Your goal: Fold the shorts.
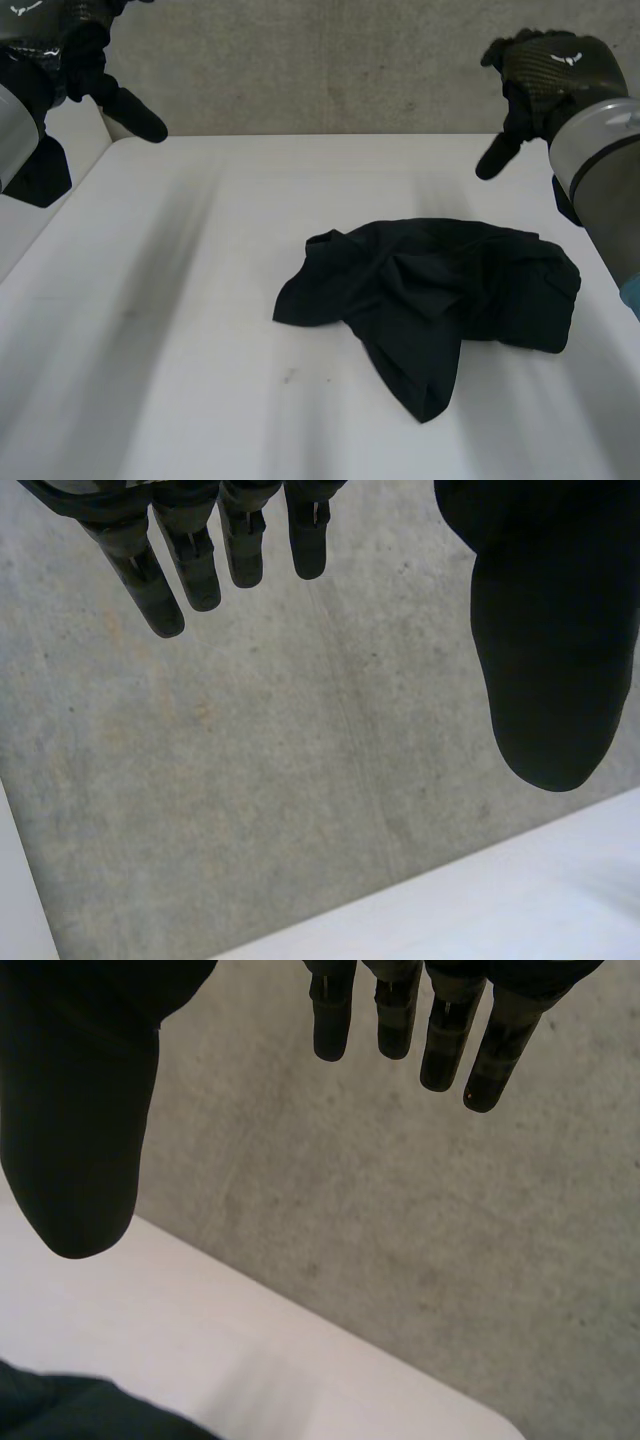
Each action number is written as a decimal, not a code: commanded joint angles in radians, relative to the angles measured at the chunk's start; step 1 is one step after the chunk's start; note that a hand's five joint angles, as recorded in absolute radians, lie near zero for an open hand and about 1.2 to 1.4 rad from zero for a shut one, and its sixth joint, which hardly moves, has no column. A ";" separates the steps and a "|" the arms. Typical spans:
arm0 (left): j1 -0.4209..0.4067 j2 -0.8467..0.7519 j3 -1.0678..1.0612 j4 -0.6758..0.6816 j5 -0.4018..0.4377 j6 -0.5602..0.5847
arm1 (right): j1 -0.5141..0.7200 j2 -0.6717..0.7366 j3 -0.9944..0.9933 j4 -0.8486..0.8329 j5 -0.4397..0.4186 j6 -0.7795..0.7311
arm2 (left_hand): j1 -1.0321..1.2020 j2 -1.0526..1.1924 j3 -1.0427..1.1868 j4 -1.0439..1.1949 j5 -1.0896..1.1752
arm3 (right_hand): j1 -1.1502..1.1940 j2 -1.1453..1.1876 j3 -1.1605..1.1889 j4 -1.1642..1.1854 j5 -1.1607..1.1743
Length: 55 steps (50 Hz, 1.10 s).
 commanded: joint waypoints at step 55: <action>-0.504 -1.012 0.680 -0.003 -0.051 0.059 | -0.475 0.227 0.306 -0.060 -0.522 -0.381 | 0.977 0.976 0.970 0.976 0.962 | 1.080 1.063 1.070 1.047 1.042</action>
